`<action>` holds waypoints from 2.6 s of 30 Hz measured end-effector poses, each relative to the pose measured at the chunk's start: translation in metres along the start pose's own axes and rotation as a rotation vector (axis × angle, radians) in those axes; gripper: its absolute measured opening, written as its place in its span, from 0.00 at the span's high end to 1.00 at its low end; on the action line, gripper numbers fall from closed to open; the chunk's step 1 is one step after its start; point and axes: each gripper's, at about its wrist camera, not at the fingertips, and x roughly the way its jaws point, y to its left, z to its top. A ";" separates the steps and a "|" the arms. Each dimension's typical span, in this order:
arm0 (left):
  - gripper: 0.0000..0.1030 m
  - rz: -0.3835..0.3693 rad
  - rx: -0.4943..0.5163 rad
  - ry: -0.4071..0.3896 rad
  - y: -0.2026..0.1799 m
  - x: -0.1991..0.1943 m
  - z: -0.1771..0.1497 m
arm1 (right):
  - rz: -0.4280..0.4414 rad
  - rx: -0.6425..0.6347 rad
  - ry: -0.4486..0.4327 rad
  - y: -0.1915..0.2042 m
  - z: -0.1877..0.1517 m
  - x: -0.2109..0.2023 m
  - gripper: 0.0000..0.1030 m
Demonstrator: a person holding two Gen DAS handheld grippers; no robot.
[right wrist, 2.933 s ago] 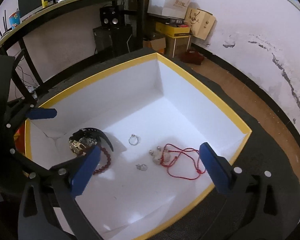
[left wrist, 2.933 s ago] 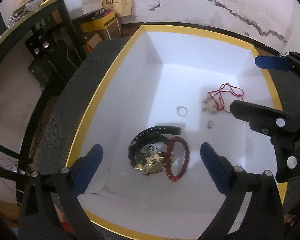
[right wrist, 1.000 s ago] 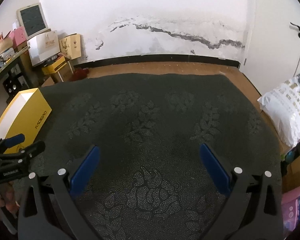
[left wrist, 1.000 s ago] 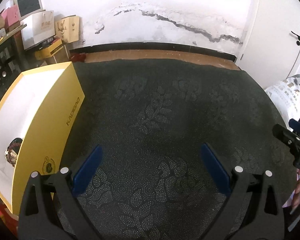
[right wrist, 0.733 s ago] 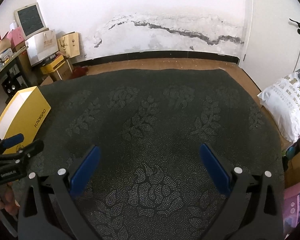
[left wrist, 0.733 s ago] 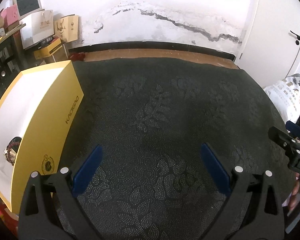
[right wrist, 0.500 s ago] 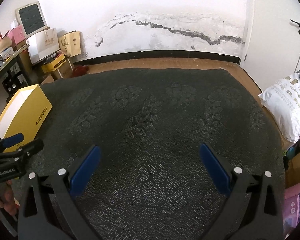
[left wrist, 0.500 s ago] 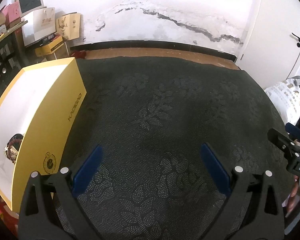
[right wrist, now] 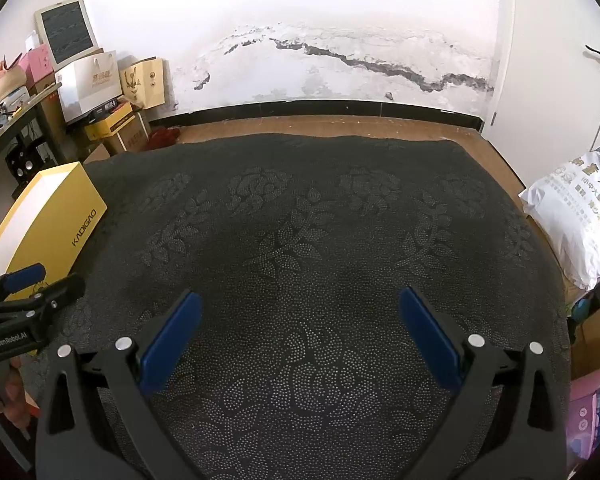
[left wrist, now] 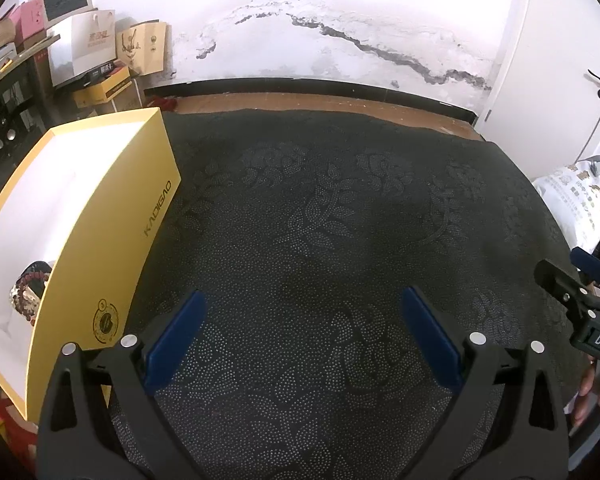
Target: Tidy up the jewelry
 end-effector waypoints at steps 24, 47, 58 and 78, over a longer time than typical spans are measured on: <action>0.07 0.004 0.012 0.004 -0.001 0.002 -0.001 | 0.002 -0.005 -0.002 0.001 -0.002 0.001 0.07; 0.07 0.005 0.012 0.010 -0.001 0.003 -0.002 | 0.003 -0.006 -0.001 0.002 -0.003 0.001 0.07; 0.06 0.007 0.032 0.016 -0.007 0.003 -0.001 | 0.003 -0.008 -0.003 0.003 -0.003 0.001 0.07; 0.06 0.019 0.046 0.006 -0.010 -0.001 -0.002 | 0.004 -0.009 -0.002 0.004 -0.002 0.001 0.07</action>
